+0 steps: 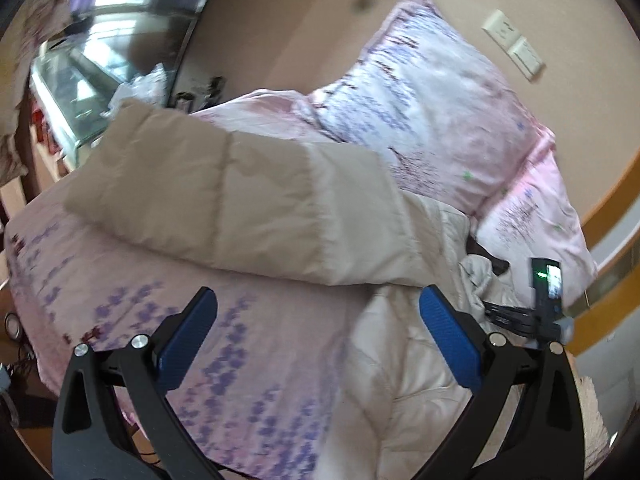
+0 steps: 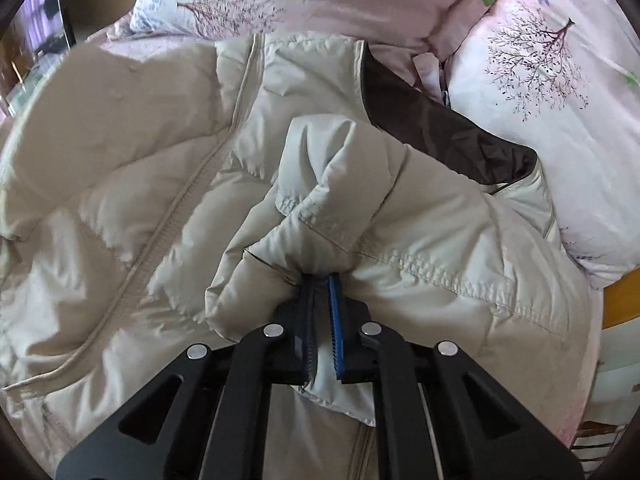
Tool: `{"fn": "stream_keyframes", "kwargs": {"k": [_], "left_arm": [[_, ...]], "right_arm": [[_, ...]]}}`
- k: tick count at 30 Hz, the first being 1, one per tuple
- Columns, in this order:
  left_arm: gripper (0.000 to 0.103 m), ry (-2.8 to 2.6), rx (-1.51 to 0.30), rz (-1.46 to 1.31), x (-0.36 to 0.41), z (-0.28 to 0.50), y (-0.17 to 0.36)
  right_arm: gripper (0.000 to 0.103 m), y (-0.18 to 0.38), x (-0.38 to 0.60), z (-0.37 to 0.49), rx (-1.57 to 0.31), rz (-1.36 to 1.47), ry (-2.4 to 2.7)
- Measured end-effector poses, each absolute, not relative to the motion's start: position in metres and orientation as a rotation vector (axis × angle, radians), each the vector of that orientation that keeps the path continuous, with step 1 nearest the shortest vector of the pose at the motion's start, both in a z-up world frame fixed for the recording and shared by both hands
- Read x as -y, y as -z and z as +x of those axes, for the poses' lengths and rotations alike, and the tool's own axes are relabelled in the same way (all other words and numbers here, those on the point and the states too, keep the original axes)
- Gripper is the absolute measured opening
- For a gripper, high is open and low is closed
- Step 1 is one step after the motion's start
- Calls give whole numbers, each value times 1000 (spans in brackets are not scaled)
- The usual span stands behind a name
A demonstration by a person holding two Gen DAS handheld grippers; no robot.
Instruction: Fold large clothes
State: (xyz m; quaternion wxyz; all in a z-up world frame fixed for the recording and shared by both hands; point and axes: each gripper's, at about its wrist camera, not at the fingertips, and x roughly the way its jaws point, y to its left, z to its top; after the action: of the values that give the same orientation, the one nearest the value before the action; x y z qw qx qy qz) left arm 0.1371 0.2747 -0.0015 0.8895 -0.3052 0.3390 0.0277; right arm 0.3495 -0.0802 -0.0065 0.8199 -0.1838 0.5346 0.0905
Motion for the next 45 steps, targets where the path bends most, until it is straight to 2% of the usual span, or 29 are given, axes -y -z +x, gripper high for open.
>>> {"fn": "stream_keyframes", "kwargs": {"k": [1,3,4,5,10,16,21,27,30,32,35,38,45], "left_arm": [[101,-70,-702,-645,-279,135,4],[101,-101,-693,-673,-289,129,8],[101,-109,-687,-688,-293,127,10],[101,-122,-680,-720,-301,124,14],[100,-160,-650,-832,-323,117,26],[84,-211,-633,-980,-348,115,41],[76,-253,-633,-1082,-368,122,53],[62,-323,-602,-1144,-392,130,60],[50,-367,-603,-1143,-399,134,61],[30,-404,-625,-1143,-404,139,62],[15,-408,-637,-1159,-408,143,64],[13,-403,-608,-1131,-411,146,47],[12,-361,-483,-1008,-408,162,-31]], "right_arm": [[14,-1,86,348,-1135,-347,-207],[40,-23,107,343,-1113,-194,-250],[57,-33,118,339,-1095,-128,-264],[59,-46,133,334,-1062,-62,-271],[60,-75,167,321,-1031,32,-263],[60,-74,178,309,-1076,56,-295],[60,-73,175,299,-1075,52,-318],[60,-77,174,291,-1062,36,-325],[60,-79,180,286,-1052,31,-316],[60,-81,186,282,-1042,28,-306],[60,-84,200,277,-1025,33,-281],[61,-86,215,273,-1012,48,-254],[61,-88,247,265,-988,97,-216]]}}
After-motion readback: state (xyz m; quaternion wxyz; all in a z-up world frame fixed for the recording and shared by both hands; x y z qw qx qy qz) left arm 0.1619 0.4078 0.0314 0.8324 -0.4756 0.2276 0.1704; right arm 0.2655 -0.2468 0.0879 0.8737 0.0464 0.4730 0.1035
